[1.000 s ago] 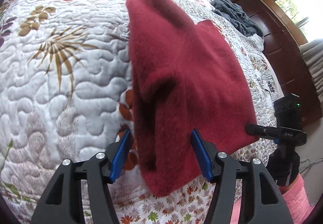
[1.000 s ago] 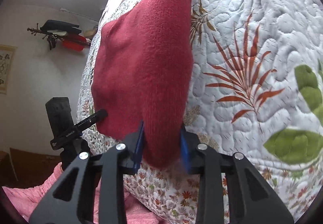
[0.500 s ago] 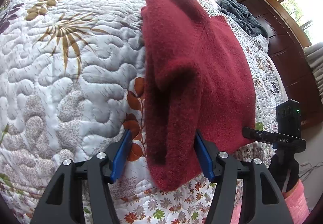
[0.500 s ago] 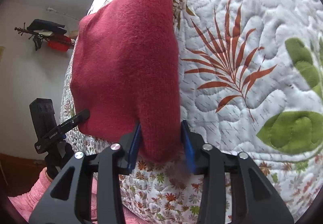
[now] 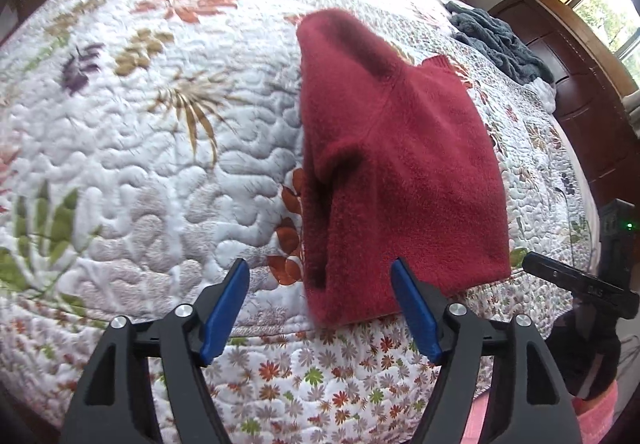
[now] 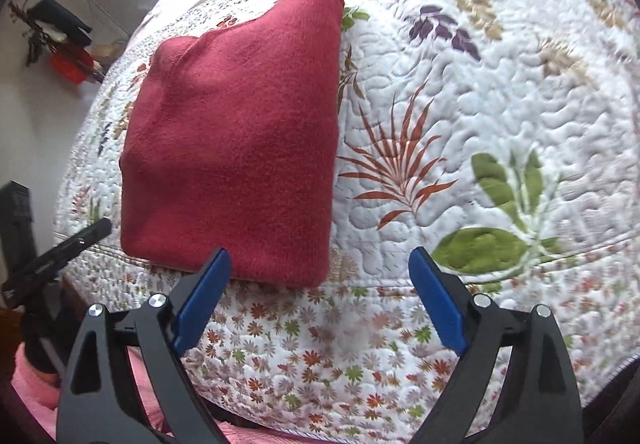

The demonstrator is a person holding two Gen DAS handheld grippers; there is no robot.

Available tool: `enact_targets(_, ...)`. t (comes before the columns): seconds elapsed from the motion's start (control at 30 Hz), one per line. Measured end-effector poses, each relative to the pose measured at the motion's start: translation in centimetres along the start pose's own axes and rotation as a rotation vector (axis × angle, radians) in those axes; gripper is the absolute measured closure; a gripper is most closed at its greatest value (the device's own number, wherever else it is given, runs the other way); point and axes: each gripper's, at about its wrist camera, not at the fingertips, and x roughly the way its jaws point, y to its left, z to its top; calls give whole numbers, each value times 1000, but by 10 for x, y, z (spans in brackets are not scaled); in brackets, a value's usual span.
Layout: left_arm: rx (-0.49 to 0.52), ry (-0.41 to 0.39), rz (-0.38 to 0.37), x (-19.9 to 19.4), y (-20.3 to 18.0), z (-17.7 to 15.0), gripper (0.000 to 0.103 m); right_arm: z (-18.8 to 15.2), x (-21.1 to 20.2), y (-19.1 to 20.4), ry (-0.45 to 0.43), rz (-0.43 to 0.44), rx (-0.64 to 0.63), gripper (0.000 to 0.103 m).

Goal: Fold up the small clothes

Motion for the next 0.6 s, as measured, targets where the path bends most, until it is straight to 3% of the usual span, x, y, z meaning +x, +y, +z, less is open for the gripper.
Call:
enact_targets(0.1, 18, -11, 56, -11, -8, 0, 24, -1, -8, 10, -14, -86, -32, 12)
enact_targets(0.33, 29, -28, 125, -35, -25, -6, 19, -7, -29, 25, -32, -195, -62, 8)
enact_targets(0.6, 78, -37, 174, -57, -42, -9, 14, -14, -52, 40, -57, -215, -57, 7)
